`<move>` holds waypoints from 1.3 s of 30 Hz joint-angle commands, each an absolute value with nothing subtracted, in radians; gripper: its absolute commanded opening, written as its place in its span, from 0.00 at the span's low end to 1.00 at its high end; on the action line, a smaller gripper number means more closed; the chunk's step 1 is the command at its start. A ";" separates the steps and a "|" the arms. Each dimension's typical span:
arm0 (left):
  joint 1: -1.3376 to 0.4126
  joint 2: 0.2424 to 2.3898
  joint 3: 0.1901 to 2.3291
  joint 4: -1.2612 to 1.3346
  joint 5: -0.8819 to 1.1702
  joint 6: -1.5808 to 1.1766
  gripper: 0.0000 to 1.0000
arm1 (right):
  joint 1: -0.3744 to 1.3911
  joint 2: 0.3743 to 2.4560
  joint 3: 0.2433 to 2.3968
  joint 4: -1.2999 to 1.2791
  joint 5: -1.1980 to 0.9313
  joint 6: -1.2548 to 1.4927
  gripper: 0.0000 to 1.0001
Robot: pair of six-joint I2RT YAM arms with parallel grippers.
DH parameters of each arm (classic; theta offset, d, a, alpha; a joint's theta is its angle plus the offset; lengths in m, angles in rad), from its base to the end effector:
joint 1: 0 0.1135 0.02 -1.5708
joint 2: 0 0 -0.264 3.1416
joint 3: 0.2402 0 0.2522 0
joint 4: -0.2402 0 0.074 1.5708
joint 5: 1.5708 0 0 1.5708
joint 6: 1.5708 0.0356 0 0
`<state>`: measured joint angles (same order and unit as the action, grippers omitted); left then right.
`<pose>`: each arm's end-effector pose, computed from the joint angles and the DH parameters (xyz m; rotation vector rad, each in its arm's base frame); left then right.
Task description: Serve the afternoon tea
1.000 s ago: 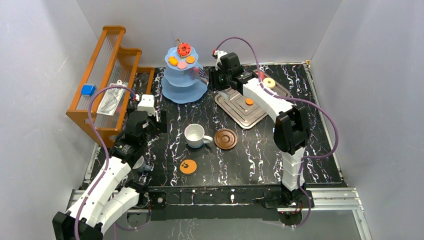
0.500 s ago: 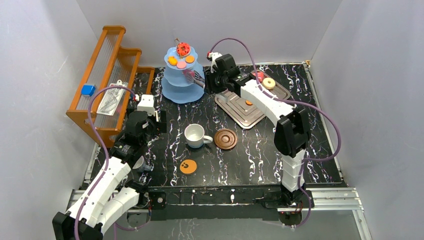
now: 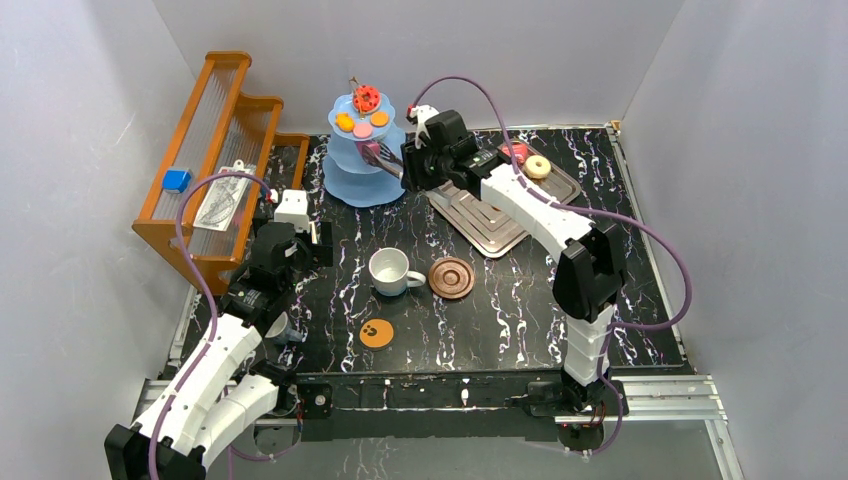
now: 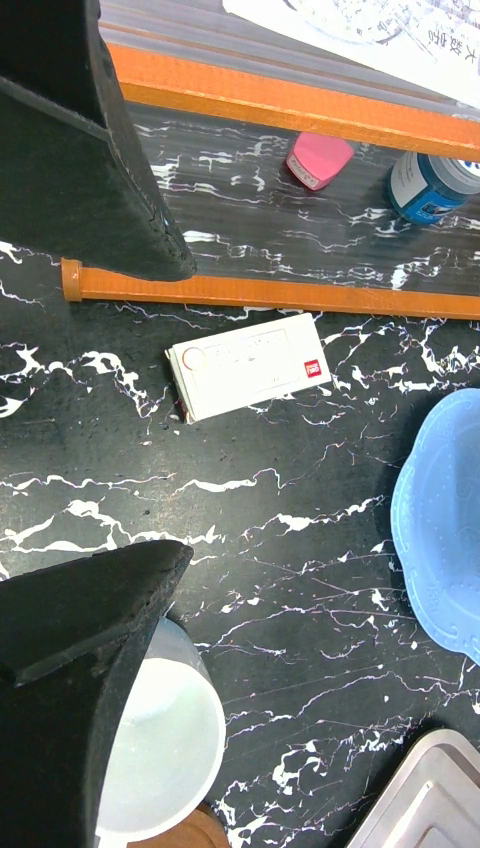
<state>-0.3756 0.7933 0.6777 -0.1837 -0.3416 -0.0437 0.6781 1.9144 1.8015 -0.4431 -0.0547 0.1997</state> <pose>0.1791 -0.0578 0.3013 0.0729 1.8510 0.0278 0.3509 0.2851 0.3363 -0.5488 2.1104 0.5691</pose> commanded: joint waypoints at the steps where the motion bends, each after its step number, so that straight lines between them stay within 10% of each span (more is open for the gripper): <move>1: -0.380 0.776 0.678 -0.173 -0.366 -0.037 0.98 | 0.700 1.924 1.837 -0.322 -0.053 0.205 0.45; 39: -0.380 0.769 0.684 -0.174 -0.353 -0.035 0.98 | 0.750 2.148 1.977 -0.107 0.151 0.226 0.46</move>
<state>-0.3756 0.7891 0.6777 -0.1871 -0.3408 -0.0406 0.7483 2.1517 1.9087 -0.2237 0.1104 0.2256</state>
